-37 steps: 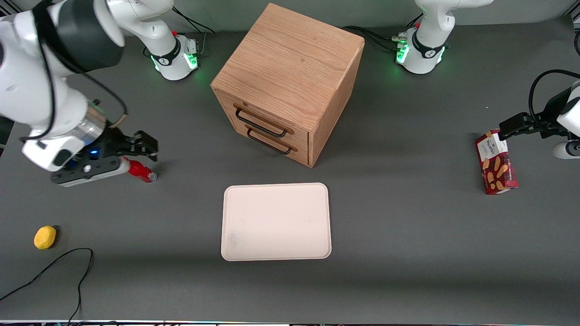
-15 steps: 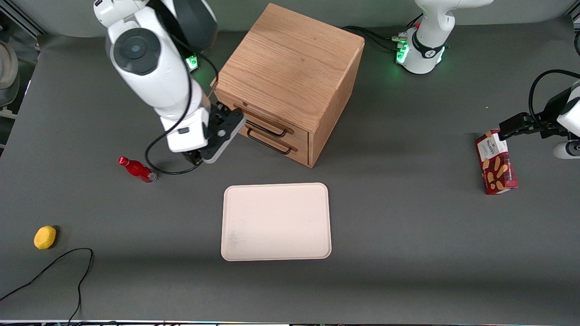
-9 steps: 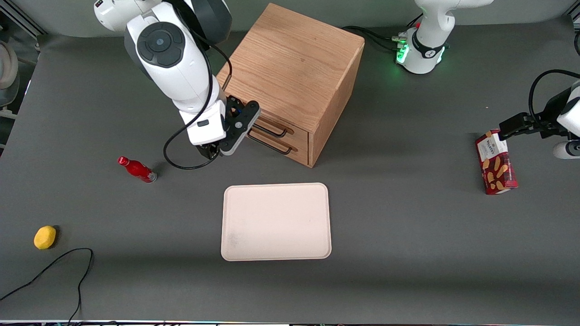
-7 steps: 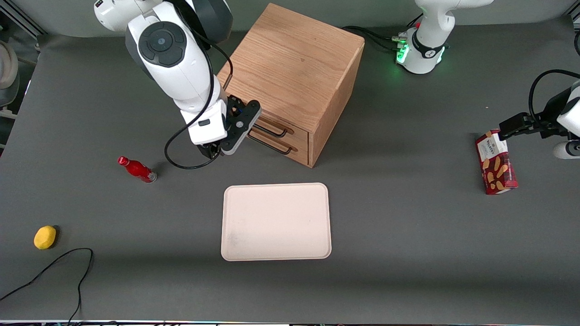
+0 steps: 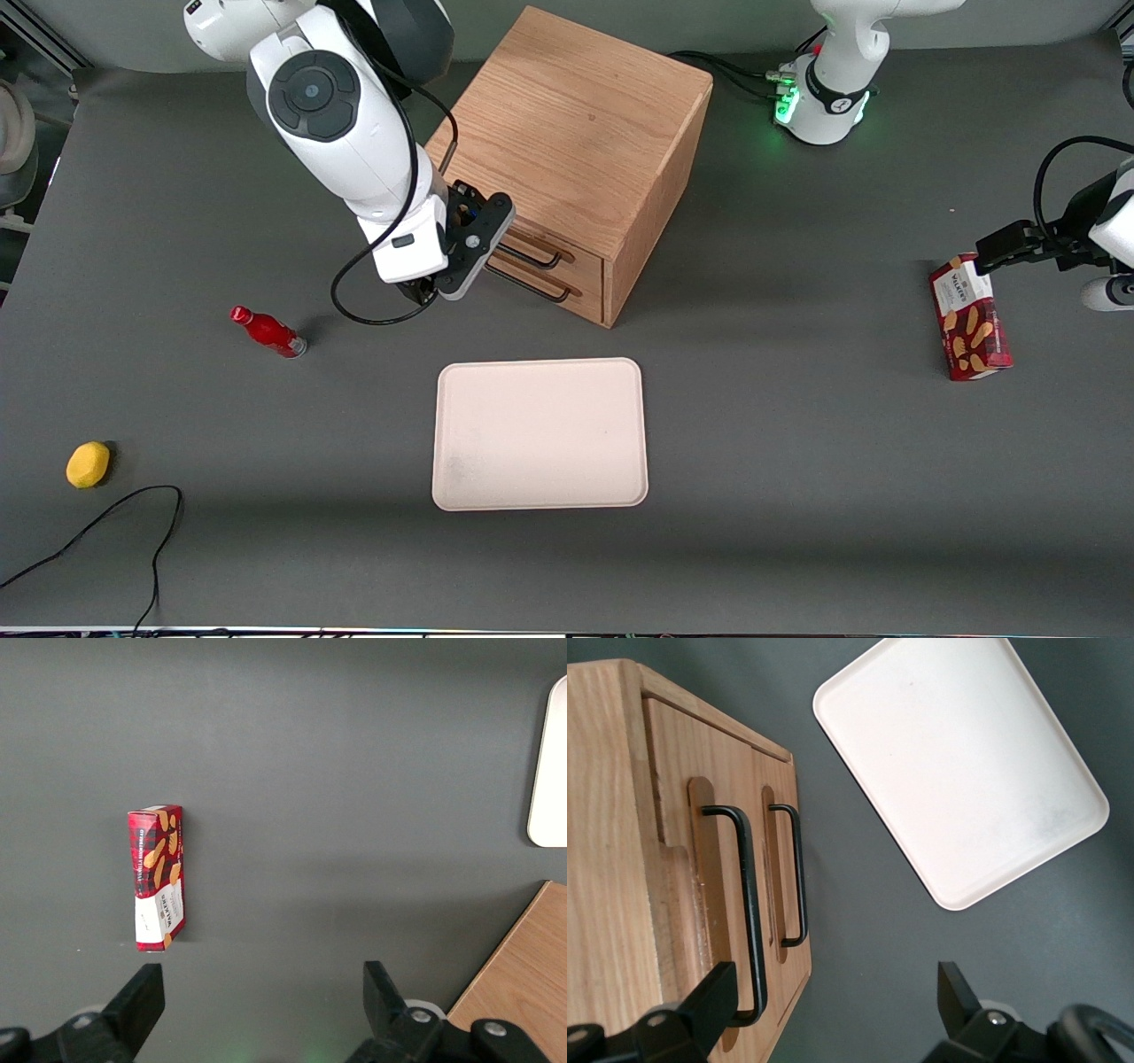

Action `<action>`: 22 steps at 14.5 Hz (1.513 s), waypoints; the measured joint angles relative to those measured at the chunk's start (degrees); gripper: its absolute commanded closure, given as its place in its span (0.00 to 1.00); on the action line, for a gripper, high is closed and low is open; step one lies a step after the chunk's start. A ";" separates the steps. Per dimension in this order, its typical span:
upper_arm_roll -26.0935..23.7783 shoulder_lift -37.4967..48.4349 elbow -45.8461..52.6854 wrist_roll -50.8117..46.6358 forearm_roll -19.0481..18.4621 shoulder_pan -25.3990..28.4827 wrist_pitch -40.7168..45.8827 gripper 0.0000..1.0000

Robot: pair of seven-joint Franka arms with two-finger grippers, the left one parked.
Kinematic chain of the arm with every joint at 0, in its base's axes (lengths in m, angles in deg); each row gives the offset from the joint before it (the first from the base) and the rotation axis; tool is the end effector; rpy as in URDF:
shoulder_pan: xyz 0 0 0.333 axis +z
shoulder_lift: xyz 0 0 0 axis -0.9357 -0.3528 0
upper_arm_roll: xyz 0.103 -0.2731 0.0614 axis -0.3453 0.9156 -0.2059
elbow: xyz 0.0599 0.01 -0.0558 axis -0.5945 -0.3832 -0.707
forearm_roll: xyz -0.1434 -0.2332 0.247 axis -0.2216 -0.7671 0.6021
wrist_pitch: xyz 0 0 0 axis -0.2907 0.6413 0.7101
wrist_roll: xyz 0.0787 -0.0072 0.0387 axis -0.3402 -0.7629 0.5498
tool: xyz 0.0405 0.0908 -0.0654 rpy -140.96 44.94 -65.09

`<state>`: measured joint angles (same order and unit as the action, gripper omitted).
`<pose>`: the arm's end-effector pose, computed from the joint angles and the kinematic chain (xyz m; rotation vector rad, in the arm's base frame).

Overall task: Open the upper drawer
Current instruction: 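Align the open right gripper around the upper drawer's black handle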

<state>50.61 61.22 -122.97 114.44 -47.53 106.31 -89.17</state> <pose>0.5093 0.3493 0.5026 -2.6732 -1.4435 0.0580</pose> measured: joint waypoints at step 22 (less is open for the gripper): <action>0.00 -0.08 -1.31 0.00 1.55 2.42 3.03 0.00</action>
<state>50.61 61.14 -124.28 114.44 -45.97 108.72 -86.13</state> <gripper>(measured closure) 0.000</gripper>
